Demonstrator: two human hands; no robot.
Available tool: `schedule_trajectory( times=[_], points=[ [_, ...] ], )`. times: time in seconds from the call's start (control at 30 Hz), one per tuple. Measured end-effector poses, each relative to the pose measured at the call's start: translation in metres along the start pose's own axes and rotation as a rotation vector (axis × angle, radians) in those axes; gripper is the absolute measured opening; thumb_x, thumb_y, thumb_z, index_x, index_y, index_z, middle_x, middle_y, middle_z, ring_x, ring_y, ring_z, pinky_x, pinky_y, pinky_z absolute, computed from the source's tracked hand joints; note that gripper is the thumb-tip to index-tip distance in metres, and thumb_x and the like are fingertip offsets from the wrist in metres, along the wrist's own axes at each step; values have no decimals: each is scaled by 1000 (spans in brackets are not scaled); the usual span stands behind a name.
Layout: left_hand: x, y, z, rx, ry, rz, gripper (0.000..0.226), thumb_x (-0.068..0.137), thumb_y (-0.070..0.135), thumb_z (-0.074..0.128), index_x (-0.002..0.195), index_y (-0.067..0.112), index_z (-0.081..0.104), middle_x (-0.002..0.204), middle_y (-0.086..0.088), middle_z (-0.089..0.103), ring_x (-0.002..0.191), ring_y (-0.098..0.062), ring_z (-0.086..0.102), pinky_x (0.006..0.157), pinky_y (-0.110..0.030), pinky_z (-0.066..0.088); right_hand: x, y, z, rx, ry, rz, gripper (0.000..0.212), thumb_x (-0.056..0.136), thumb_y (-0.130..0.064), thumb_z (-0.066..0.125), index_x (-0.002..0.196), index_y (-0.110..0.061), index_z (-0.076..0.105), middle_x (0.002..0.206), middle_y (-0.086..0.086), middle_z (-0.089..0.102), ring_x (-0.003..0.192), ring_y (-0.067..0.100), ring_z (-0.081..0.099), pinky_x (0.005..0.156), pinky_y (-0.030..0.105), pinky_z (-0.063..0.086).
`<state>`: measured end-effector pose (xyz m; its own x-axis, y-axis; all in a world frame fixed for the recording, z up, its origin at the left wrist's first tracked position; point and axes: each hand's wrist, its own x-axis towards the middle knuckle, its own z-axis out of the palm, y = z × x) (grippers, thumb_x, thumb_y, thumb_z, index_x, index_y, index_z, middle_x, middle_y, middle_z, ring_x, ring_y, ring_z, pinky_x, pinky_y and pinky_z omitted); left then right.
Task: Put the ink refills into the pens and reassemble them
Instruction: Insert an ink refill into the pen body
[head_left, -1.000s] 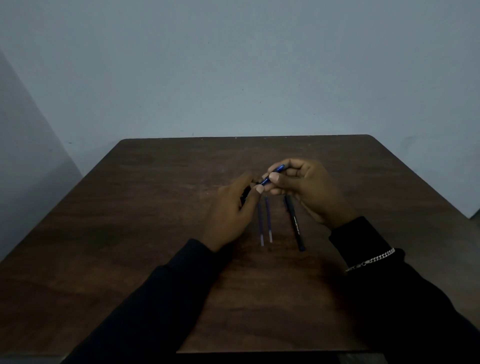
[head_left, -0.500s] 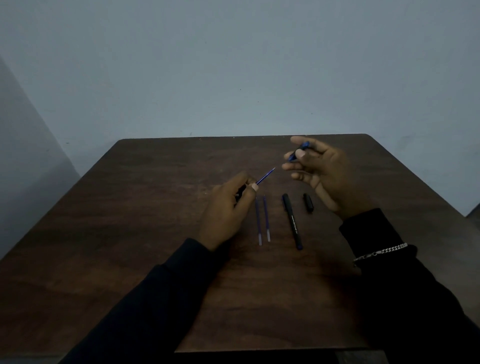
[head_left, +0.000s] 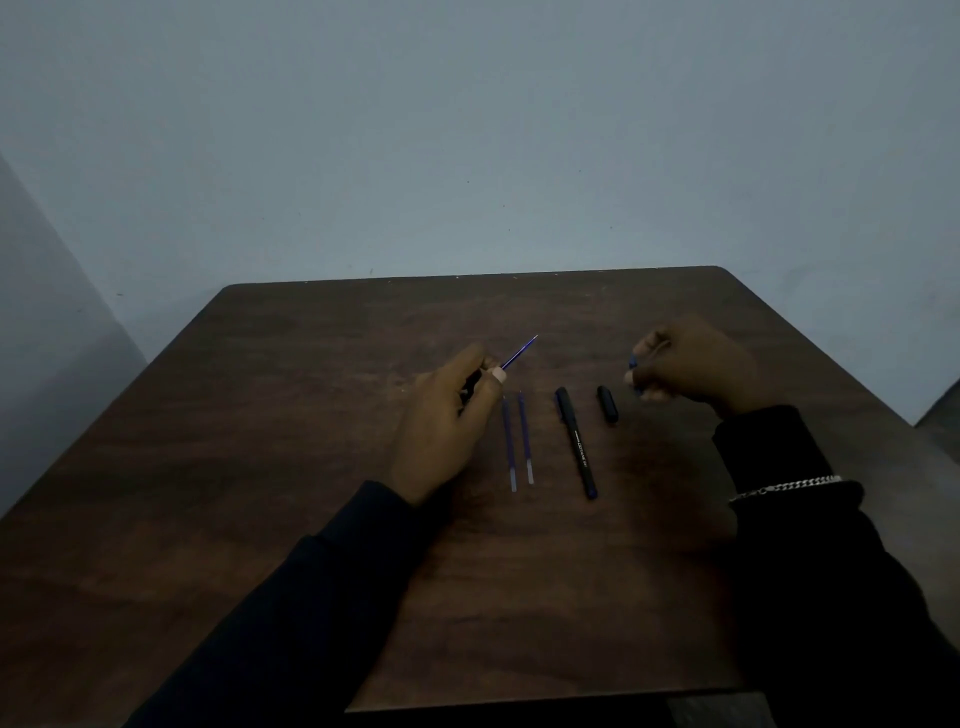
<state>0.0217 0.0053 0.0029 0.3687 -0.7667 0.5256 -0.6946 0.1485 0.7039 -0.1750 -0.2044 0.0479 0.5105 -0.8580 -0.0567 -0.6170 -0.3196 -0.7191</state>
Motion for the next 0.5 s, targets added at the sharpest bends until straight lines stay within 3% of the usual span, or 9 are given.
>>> schedule_trajectory(
  times=[0.23,0.4,0.5],
  points=[
    [-1,2,-2,-5,5,-12,25,110,20,54,85,16,57,68,0,53,61,-7,49,56,-23,37,2,0,7,-56,-120,94,18,80,7,80,94,11,70,61,7,74,51,20,72,53,28,60],
    [-1,7,-3,6,-1,-12,25,110,18,54,85,17,57,68,9,51,61,-4,49,56,-16,35,5,0,12,-99,-106,134,9,79,2,83,84,3,75,59,7,73,50,18,72,46,25,56],
    [-1,8,-4,10,1,-8,25,110,17,54,85,16,57,67,10,49,60,-4,48,56,-15,35,5,-1,16,-121,-103,146,9,79,1,83,79,-1,75,69,12,76,51,18,73,46,24,55]
  ],
)
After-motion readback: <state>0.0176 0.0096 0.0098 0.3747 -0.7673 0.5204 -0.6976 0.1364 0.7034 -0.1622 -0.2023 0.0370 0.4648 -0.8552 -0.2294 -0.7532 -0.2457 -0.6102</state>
